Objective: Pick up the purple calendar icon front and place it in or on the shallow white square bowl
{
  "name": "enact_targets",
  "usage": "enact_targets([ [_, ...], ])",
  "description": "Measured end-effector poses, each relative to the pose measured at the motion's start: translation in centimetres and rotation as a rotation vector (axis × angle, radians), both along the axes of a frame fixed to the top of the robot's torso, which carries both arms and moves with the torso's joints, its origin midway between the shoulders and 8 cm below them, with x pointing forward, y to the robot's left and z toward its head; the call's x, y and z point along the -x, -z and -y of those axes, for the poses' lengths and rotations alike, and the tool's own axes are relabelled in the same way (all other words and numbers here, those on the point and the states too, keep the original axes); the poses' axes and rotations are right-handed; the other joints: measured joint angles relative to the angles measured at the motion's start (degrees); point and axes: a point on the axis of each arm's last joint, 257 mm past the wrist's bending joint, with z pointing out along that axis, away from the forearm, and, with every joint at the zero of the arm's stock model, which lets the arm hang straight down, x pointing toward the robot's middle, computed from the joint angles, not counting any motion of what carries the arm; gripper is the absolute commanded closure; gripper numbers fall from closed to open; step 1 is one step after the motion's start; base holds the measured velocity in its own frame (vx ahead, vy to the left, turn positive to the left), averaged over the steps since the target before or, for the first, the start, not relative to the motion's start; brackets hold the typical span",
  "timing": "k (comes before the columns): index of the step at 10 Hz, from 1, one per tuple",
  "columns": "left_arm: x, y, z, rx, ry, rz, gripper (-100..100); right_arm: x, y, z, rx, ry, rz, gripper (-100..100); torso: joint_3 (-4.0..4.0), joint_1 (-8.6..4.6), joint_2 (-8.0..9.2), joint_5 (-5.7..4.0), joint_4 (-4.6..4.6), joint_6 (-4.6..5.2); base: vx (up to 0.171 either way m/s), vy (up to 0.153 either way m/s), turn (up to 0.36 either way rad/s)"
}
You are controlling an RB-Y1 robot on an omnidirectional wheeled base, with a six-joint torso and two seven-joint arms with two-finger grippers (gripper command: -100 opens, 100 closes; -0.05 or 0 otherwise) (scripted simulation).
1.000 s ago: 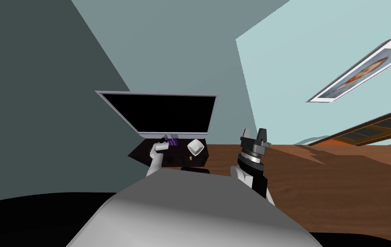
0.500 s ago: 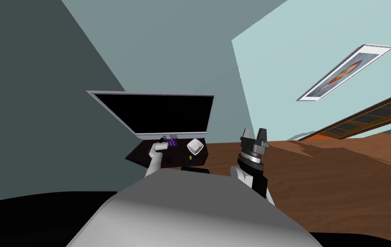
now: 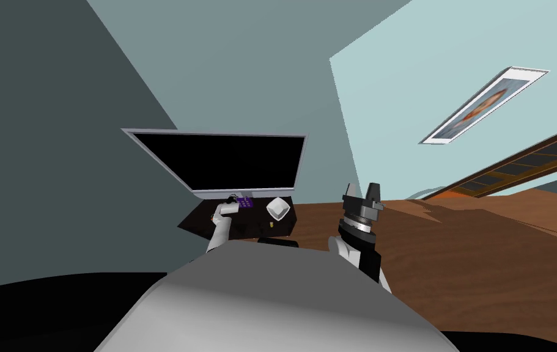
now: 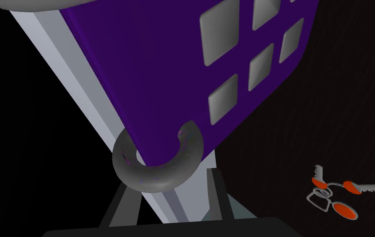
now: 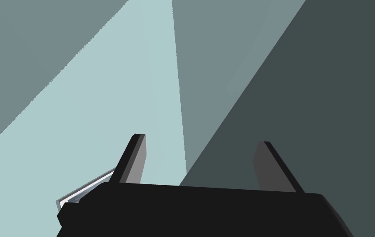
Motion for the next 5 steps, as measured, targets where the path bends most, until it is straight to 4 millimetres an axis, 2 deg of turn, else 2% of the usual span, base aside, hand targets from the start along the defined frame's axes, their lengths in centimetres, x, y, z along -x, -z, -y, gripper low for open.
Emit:
enact_targets([
  [1,0.0,0.0,0.0,0.000,0.000,-0.001,100,0.0,0.0,0.0,0.000,0.000,0.000,0,0.02,-0.02,0.01,-0.01,0.02,0.01,0.000,0.000,0.000],
  [2,0.0,0.0,0.0,0.000,0.000,0.000,0,0.0,0.0,0.0,0.000,0.000,0.000,0,0.00,0.00,0.00,0.01,0.00,0.02,0.000,0.000,0.000],
  [3,0.0,0.0,0.0,0.000,0.000,0.000,100,0.0,0.0,0.0,0.000,0.000,0.000,0,-0.01,0.01,-0.01,0.01,0.00,0.02,0.031,-0.029,0.091],
  [5,-0.1,-0.5,1.2,-0.002,0.022,0.003,100,0.0,0.0,0.0,0.000,0.000,0.000,0,-0.07,-0.22,-0.11,-0.01,-0.03,0.04,0.032,-0.044,0.123],
])
